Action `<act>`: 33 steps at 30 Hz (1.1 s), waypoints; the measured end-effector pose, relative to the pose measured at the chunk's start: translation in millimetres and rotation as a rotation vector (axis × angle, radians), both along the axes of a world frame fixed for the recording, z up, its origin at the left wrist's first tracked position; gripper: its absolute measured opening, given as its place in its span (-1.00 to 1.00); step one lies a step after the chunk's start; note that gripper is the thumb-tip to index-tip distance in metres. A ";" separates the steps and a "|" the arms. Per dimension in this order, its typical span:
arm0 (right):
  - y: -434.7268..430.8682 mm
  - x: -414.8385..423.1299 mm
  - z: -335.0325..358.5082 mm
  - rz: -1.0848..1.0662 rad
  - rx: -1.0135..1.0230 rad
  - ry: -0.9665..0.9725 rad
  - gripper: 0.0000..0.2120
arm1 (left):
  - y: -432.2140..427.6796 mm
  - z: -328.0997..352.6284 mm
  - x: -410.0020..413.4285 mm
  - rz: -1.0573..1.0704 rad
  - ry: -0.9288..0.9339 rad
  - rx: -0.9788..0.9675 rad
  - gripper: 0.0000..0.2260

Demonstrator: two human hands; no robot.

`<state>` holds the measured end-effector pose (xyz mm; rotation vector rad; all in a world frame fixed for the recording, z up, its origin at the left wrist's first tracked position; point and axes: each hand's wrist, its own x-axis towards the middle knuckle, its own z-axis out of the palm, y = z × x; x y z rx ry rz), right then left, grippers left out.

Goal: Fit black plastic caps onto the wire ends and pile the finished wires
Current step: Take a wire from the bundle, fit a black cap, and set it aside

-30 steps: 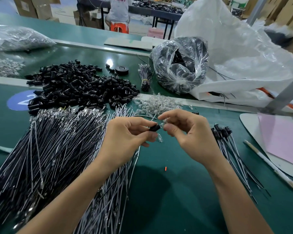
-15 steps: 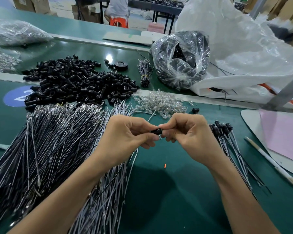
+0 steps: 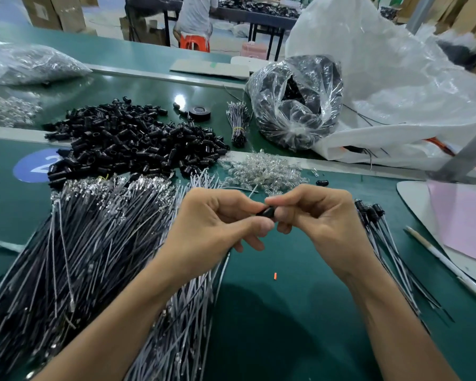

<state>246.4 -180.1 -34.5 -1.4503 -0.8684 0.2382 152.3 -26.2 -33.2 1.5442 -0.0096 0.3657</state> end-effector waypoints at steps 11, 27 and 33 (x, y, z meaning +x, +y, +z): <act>3.2 -3.4 13.8 0.102 0.359 0.371 -0.84 | -2.5 6.0 -4.7 -0.171 0.006 -0.132 -0.76; -103.0 77.1 28.4 -0.546 -0.786 0.090 -0.74 | 31.2 10.2 -6.0 0.546 -0.301 -0.359 -0.82; -59.6 61.5 27.1 -0.650 -0.944 -0.495 -0.75 | 42.2 10.4 -5.8 0.683 -0.296 -0.373 -0.78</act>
